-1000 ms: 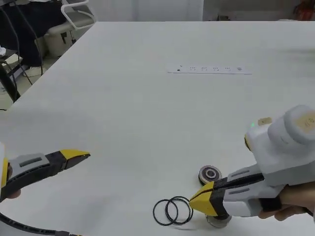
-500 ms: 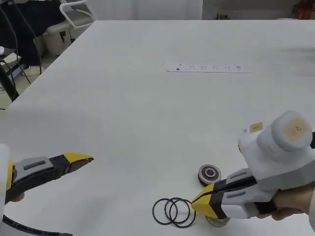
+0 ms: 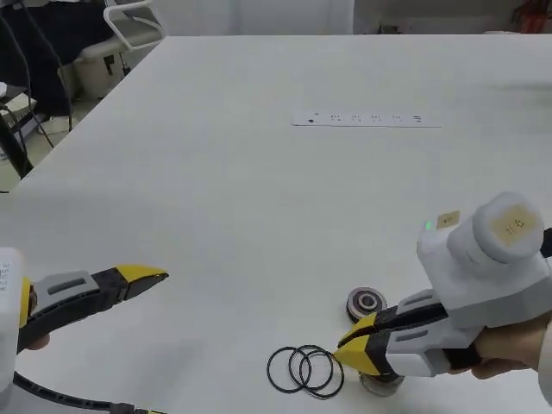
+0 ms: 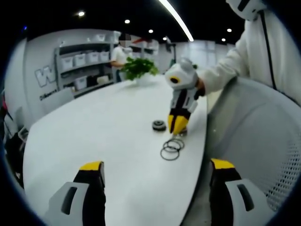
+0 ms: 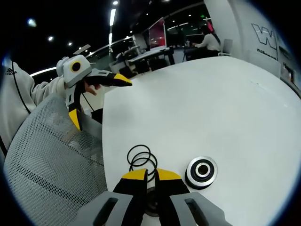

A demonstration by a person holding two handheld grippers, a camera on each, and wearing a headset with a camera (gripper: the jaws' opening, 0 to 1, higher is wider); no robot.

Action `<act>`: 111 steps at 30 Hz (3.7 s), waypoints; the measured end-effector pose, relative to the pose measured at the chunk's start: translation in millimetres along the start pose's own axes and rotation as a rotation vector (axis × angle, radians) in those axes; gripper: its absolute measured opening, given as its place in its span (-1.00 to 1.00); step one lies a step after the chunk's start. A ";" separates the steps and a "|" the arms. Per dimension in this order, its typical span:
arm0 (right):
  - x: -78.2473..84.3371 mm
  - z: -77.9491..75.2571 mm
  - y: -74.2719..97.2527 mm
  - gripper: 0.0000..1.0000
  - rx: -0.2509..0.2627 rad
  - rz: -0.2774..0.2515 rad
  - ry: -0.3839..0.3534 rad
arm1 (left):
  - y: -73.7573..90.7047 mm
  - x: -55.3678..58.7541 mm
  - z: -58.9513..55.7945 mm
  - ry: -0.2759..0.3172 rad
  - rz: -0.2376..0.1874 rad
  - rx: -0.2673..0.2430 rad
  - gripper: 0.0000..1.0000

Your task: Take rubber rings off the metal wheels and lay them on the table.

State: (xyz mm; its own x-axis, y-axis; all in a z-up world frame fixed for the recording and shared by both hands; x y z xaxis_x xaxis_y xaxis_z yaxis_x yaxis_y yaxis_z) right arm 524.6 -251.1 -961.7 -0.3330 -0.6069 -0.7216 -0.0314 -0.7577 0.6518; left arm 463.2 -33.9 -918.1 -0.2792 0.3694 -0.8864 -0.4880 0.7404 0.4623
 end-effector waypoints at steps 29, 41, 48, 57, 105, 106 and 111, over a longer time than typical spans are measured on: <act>-7.9 -23.1 25.5 -0.60 0.105 -0.111 -0.029 | 2.5 -7.4 6.3 -0.021 0.010 -0.005 0.83; 4.2 -38.4 32.7 -0.45 0.184 -0.114 -0.050 | 6.2 -27.7 12.9 -0.037 -0.035 -0.011 0.83; 12.8 -44.4 34.1 -0.42 0.196 -0.107 -0.078 | 0.1 -41.6 13.9 -0.060 -0.047 -0.001 0.78; 20.9 -46.6 33.7 -0.43 0.211 -0.070 -0.067 | -11.9 -53.9 15.8 -0.095 -0.025 0.026 0.73; 22.5 -47.3 28.5 -0.59 0.207 -0.071 -0.038 | -123.3 -101.2 16.8 -0.262 -0.060 0.194 0.01; 22.8 -47.5 28.5 -0.60 0.207 -0.071 -0.039 | -127.3 -99.9 15.6 -0.262 -0.055 0.200 -0.03; 23.8 -47.7 27.2 -0.63 0.204 -0.068 -0.037 | -146.2 -89.0 14.4 -0.265 -0.015 0.223 -0.13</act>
State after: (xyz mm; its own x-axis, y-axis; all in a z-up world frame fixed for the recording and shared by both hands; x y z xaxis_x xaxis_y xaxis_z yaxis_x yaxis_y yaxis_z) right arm 560.9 -297.6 -972.3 -0.3577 -0.5445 -0.7587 -0.2434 -0.7300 0.6386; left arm 571.3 -167.0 -907.2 -0.0344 0.4691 -0.8825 -0.2897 0.8404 0.4580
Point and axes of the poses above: the centre of the closed fingertips' face, and the gripper's own axes: y roughly backward along the fingers, z roughly to its left, x roughly out of its underside, the point moved 7 cm from there along y, roughly backward along the fingers, and after that the axes turned 4 degrees about y, right-handed, at the moved point
